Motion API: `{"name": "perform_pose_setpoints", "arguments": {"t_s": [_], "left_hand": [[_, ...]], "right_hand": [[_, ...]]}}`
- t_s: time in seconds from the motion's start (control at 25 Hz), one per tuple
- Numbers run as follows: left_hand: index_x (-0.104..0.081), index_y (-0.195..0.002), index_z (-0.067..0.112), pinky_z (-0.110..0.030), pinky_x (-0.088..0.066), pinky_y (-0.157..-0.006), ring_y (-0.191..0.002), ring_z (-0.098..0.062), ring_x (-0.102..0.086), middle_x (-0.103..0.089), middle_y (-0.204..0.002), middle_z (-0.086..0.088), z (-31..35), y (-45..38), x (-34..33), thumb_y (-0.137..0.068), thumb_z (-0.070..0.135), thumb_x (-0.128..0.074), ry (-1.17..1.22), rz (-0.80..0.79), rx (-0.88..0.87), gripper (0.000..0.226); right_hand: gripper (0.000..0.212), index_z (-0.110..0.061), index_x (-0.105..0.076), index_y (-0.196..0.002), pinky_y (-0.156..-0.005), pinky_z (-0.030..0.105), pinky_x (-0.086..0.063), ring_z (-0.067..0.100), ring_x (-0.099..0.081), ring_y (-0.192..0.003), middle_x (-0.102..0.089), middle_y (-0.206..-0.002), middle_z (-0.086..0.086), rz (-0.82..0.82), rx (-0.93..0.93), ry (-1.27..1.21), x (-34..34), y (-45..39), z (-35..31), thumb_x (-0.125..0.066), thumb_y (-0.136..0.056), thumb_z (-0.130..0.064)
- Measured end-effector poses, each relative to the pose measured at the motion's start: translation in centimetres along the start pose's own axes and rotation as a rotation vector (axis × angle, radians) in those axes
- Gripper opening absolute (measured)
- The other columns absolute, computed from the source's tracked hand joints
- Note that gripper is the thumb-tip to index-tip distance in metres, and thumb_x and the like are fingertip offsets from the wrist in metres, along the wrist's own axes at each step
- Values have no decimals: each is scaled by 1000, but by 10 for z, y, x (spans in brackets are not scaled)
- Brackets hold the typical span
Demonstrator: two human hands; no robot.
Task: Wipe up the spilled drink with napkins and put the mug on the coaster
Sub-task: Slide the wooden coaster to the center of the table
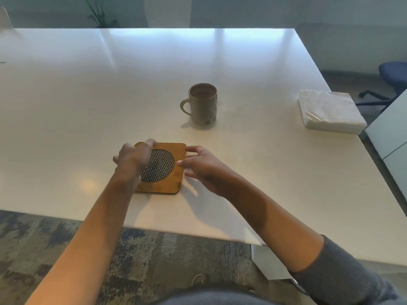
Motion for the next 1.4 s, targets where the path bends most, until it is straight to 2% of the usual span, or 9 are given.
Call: {"name": "perform_pose_setpoints", "arguments": {"t_s": [0.12, 0.28, 0.48, 0.6, 0.76, 0.84, 0.96, 1.04, 1.4], "left_hand": [[-57, -132, 10, -35, -44, -79, -118, -30, -53, -49, -140, -13, 1, 6, 0, -76, 53, -62, 32, 10, -25, 70], [-63, -87, 15, -52, -44, -105, -125, -33, -50, -62, -120, -15, 2, 7, 3, -70, 47, -55, 84, 5, -51, 38], [-65, -69, 15, -62, -41, -107, -124, -43, -55, -66, -84, -10, 22, 20, 3, -63, 51, -55, 103, 3, -113, 38], [-65, -77, 13, -50, -50, -96, -106, -36, -63, -64, -89, -11, 37, 44, -9, -64, 51, -56, 142, -59, -100, 41], [-57, -72, 15, -39, -45, -75, -74, -20, -56, -58, -69, -3, 46, 79, -47, -94, 33, -51, 200, -171, -112, 29], [-61, -81, 13, -39, -49, -78, -77, -19, -59, -61, -74, -4, 48, 92, -66, -96, 34, -51, 207, -222, -126, 27], [-57, -117, 10, -46, -50, -100, -107, -23, -62, -67, -110, -7, 46, 104, -91, -85, 38, -58, 215, -263, -134, 43], [-50, -122, 15, -40, -44, -101, -116, -22, -54, -60, -122, -6, 42, 112, -107, -91, 31, -60, 204, -262, -137, 36], [-45, -119, 16, -33, -33, -89, -100, -10, -48, -52, -104, 5, 31, 146, -157, -95, 22, -61, 205, -402, -91, 30]], "right_hand": [[57, -10, -37, -142, -107, 45, -46, 31, -55, -126, -53, -137, 22, -25, -31, -72, 2, 1, -4, -58, -91, 6], [57, -11, -37, -142, -106, 47, -46, 29, -57, -124, -55, -134, 21, -47, -27, -83, 0, 4, 0, -56, -91, 6], [58, -14, -38, -141, -100, 45, -49, 27, -56, -123, -55, -134, 19, -51, -14, -101, 13, 16, -3, -59, -90, 4], [56, -14, -40, -140, -104, 50, -47, 23, -58, -118, -62, -125, 11, -23, 8, -122, 37, 33, -10, -59, -91, 2], [51, -14, -40, -139, -104, 52, -47, 22, -60, -111, -62, -119, 7, 46, 61, -144, 81, 59, -21, -57, -93, 0], [51, -15, -41, -139, -97, 46, -52, 19, -62, -108, -61, -124, 8, 81, 69, -127, 104, 72, -21, -59, -94, -3], [51, -17, -42, -139, -90, 41, -55, 17, -63, -106, -59, -128, 9, 133, 63, -92, 133, 87, -14, -62, -93, -7], [50, -18, -43, -139, -90, 41, -56, 19, -62, -110, -58, -130, 9, 182, 55, -76, 151, 97, -8, -62, -93, -8], [38, -21, -48, -132, -91, 40, -55, 16, -63, -109, -64, -122, 5, 292, 32, -44, 200, 128, 14, -59, -96, -15]]}}
Point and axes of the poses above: each hand's wrist, its own y-axis away from the middle knuckle, its own x-axis out of the back of the hand, z = x × y, the point moved 7 cm from there along -y, towards the middle knuckle
